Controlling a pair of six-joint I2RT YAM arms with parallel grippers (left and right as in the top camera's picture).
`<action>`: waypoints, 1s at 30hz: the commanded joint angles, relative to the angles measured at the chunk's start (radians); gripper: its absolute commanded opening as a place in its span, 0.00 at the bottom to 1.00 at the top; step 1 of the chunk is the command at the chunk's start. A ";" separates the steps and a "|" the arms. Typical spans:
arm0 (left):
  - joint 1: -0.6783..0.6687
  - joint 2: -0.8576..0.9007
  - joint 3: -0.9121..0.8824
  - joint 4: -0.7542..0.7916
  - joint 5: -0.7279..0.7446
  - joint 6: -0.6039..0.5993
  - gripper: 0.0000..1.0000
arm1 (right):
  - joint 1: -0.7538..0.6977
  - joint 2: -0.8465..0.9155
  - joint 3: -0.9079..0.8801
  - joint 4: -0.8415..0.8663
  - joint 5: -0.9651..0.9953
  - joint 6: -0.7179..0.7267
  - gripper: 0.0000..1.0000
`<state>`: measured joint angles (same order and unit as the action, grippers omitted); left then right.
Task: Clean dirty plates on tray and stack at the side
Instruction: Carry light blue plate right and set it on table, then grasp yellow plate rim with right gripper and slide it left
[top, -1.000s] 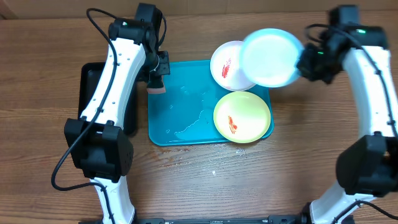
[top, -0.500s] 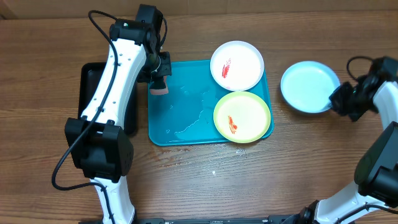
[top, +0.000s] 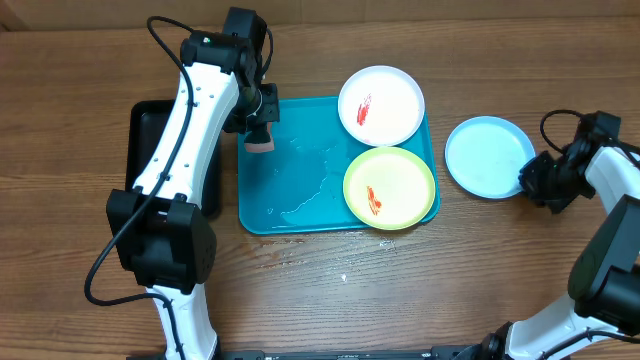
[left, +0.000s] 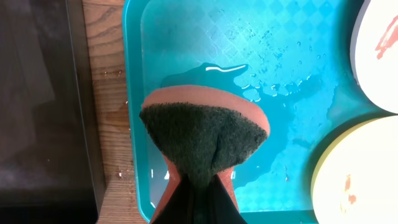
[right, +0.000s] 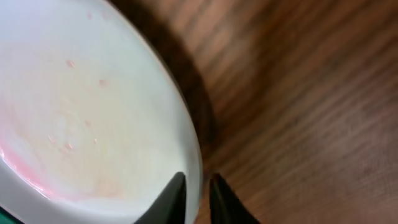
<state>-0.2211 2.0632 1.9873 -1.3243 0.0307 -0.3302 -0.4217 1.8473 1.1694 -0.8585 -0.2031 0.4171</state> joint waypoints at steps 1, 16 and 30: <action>-0.004 -0.008 -0.006 0.002 0.013 0.008 0.04 | 0.005 -0.060 0.064 -0.049 -0.078 -0.050 0.20; -0.004 -0.008 -0.006 0.002 0.013 0.013 0.04 | 0.307 -0.192 0.050 -0.196 -0.138 -0.290 0.43; -0.004 -0.008 -0.006 0.003 0.010 0.019 0.04 | 0.484 -0.184 -0.192 0.138 -0.075 -0.288 0.43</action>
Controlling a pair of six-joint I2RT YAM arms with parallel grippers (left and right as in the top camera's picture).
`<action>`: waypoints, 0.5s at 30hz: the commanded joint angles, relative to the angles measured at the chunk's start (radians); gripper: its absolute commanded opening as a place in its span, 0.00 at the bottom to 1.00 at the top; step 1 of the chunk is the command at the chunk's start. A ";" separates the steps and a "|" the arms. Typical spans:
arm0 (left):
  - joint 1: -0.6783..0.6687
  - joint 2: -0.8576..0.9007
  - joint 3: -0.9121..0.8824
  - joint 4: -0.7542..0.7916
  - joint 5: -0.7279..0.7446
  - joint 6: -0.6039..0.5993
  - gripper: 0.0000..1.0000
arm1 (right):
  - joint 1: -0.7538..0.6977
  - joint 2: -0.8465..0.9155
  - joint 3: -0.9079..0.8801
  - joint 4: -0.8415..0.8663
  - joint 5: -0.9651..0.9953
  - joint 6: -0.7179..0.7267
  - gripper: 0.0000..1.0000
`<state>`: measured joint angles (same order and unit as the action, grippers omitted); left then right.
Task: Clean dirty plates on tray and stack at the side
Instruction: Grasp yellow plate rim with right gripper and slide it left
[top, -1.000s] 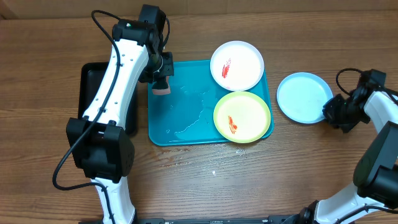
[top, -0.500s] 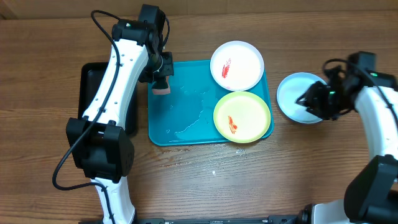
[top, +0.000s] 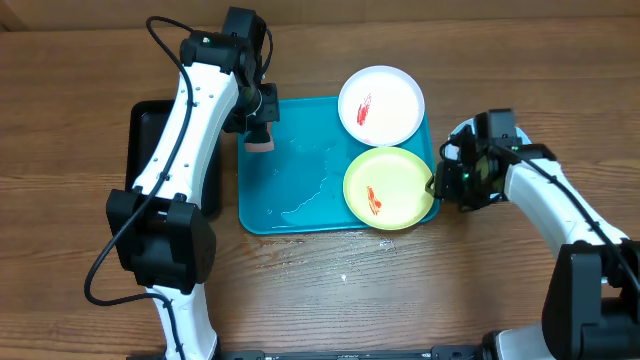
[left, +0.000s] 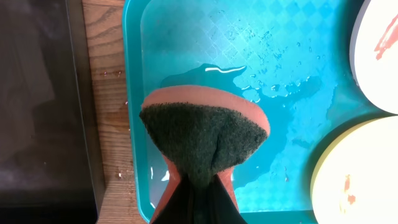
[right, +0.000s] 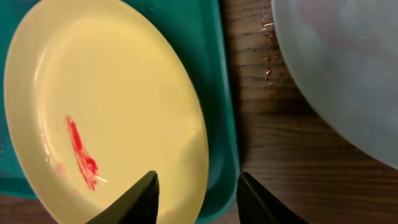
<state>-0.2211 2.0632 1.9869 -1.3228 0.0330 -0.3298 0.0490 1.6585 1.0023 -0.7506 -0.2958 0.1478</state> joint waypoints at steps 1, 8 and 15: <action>-0.004 -0.008 -0.006 0.001 0.008 0.020 0.04 | 0.017 0.005 -0.036 0.048 0.017 -0.019 0.42; -0.004 -0.008 -0.006 0.005 0.008 0.020 0.04 | 0.056 0.005 -0.052 0.092 0.019 -0.018 0.33; -0.004 -0.008 -0.006 0.008 0.008 0.039 0.04 | 0.069 0.005 -0.103 0.140 0.038 -0.015 0.25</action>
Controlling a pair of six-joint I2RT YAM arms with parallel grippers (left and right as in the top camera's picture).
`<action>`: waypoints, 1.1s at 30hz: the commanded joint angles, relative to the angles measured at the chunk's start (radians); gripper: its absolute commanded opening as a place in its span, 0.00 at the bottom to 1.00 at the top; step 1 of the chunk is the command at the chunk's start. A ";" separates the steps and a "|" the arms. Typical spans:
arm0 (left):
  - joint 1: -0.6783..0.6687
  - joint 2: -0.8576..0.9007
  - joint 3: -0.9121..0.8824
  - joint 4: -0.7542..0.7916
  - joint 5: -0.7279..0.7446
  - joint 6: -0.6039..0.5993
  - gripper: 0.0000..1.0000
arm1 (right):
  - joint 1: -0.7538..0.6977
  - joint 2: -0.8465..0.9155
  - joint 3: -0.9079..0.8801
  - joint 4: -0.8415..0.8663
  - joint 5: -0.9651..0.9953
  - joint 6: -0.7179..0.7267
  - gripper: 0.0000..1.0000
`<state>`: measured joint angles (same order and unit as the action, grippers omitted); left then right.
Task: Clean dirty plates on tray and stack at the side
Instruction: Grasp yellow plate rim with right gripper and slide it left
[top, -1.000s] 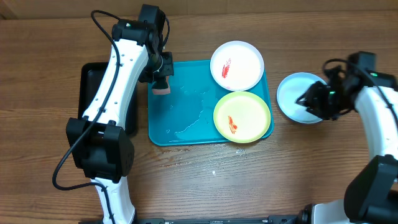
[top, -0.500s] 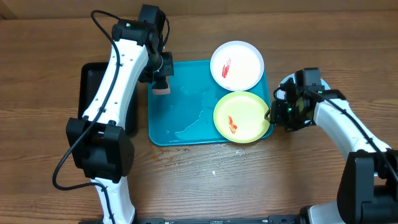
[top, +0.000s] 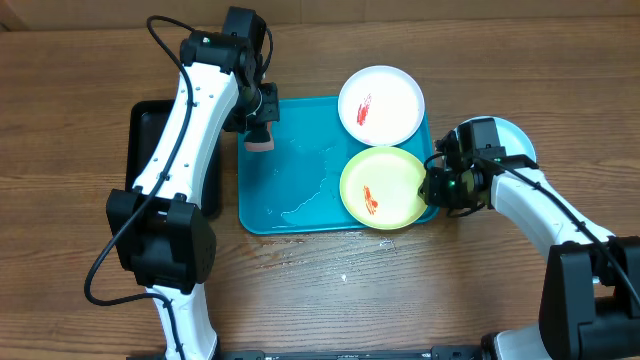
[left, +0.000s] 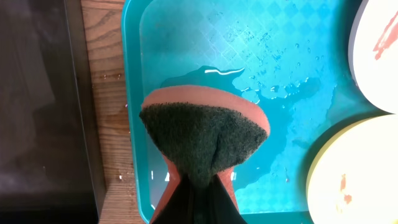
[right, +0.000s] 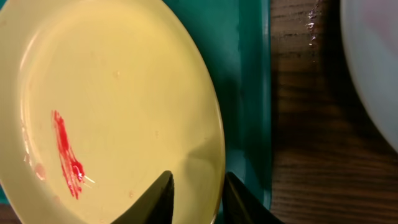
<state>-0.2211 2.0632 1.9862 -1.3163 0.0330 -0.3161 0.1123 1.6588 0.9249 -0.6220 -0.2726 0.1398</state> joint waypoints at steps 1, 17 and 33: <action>-0.004 -0.008 -0.005 0.002 0.008 0.025 0.04 | 0.005 0.005 -0.033 0.018 0.022 0.003 0.24; -0.004 -0.008 -0.005 0.013 0.008 0.024 0.04 | 0.148 0.003 0.041 -0.086 -0.006 0.214 0.04; -0.004 -0.008 -0.005 0.011 0.009 0.024 0.04 | 0.476 0.088 0.123 0.128 0.274 0.883 0.04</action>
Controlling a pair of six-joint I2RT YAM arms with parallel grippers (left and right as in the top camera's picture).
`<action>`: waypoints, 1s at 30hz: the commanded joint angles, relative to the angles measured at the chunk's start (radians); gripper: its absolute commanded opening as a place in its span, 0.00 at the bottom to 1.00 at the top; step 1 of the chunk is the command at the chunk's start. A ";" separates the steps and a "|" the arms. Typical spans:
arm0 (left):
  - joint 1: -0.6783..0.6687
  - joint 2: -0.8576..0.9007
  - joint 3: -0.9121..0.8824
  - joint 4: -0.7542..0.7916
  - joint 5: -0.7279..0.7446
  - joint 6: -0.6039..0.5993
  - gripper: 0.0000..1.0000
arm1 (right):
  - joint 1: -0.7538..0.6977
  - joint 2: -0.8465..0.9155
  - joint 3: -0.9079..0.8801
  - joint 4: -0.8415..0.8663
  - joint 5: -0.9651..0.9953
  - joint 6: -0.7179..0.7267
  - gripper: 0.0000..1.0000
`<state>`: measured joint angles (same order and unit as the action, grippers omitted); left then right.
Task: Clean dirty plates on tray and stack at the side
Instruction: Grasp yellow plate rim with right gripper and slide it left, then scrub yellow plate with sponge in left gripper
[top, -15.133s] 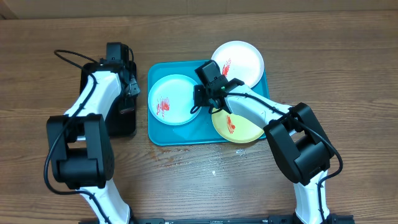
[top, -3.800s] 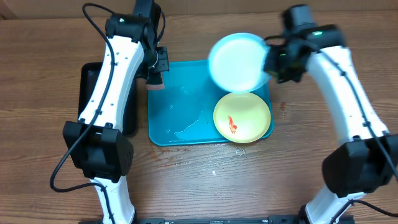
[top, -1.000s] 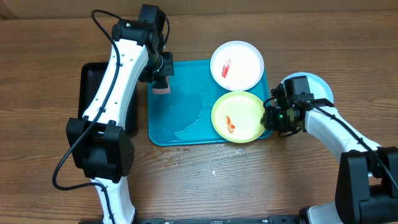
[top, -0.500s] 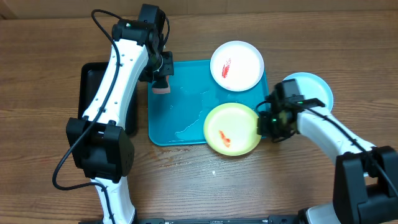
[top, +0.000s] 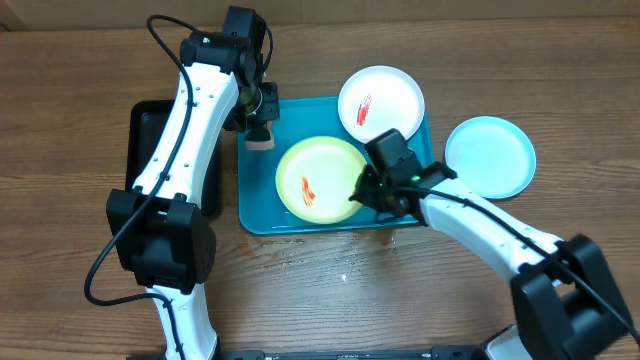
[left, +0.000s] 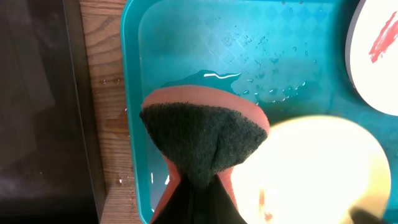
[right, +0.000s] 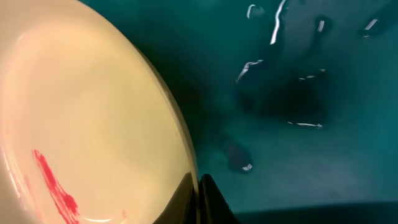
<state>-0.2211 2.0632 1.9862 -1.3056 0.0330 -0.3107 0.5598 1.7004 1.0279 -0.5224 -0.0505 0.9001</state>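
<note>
A yellow-green plate (top: 320, 179) with a red smear lies in the middle of the wet teal tray (top: 265, 215). My right gripper (top: 358, 192) is shut on its right rim; the wrist view shows that rim (right: 180, 140) pinched between the fingers (right: 197, 193). My left gripper (top: 258, 125) is shut on an orange sponge (left: 205, 134) with a dark scouring face, held over the tray's far left part, just beside the plate (left: 317, 168). A white plate (top: 381, 104) with a red smear sits at the tray's far right corner.
A clean light-blue plate (top: 490, 156) lies on the wooden table right of the tray. A black tray (top: 145, 150) stands left of the teal one, under the left arm. Water droplets and a puddle (left: 261, 87) cover the teal tray.
My right gripper has closed on the yellow-green plate's rim, and the plate now lies in the tray's middle instead of its near right corner. The left gripper with the sponge has not moved.
My right gripper was shut at the light-blue plate's rim on the table. Then it was open beside the yellow-green plate on the tray, then straddling its rim. Now it grips that rim with the plate mid-tray, close to the sponge, which the left gripper held still throughout.
</note>
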 joint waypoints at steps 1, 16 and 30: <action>-0.004 -0.008 -0.005 0.000 0.009 0.019 0.04 | 0.040 0.065 0.020 0.057 0.050 0.130 0.04; -0.004 -0.008 -0.009 0.001 0.013 0.015 0.04 | 0.077 0.109 0.040 0.151 0.049 0.013 0.17; -0.005 -0.008 -0.138 0.057 0.046 -0.019 0.04 | 0.015 0.255 0.181 0.079 -0.023 -0.208 0.28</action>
<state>-0.2211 2.0632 1.8671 -1.2549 0.0490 -0.3149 0.5880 1.9038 1.1976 -0.4301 -0.0555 0.7158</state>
